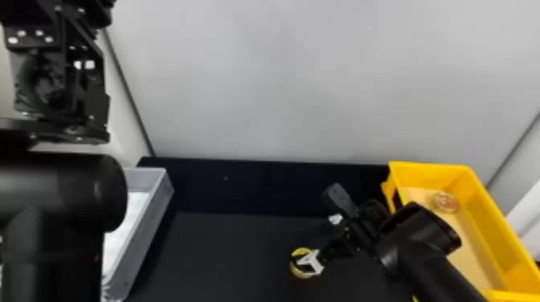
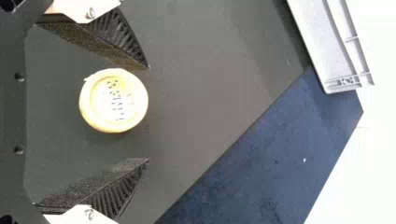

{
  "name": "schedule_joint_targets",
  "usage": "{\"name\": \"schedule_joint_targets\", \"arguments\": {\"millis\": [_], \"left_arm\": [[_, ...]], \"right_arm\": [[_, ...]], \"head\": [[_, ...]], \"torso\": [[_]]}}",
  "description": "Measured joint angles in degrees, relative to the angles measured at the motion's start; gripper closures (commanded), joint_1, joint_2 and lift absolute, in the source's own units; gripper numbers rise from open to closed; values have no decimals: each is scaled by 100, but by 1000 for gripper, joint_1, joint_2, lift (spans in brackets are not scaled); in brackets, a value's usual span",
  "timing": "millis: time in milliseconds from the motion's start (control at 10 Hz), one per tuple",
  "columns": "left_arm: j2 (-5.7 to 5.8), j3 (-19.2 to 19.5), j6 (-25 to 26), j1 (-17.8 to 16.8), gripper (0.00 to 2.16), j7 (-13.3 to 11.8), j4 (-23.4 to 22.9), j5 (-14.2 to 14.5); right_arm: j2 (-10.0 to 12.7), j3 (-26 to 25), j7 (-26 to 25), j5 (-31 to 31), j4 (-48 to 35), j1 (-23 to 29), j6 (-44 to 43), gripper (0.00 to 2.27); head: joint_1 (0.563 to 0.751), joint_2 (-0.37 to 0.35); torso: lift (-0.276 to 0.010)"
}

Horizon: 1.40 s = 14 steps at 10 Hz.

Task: Pick up the round yellow can and place it in the yellow rectangular box

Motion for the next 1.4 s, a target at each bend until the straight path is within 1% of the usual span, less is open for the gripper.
{"name": "schedule_joint_targets", "arguments": {"millis": [800,1100,1400], "left_arm": [[5,1,0,0,125,0,0,0],[-2,4,5,1,125,0,0,-3],[-2,9,8,9,124,0,0,-8]], "right_arm": [[26,390,23,-268,-144,9,-18,85],[36,445,78,-287,-206,74,30,88],[28,519,169,-287,-444,203,174,87]], "head": [[663,54],[663,54],[663,54]], "torso": [[-10],[-10],[-10]]}}
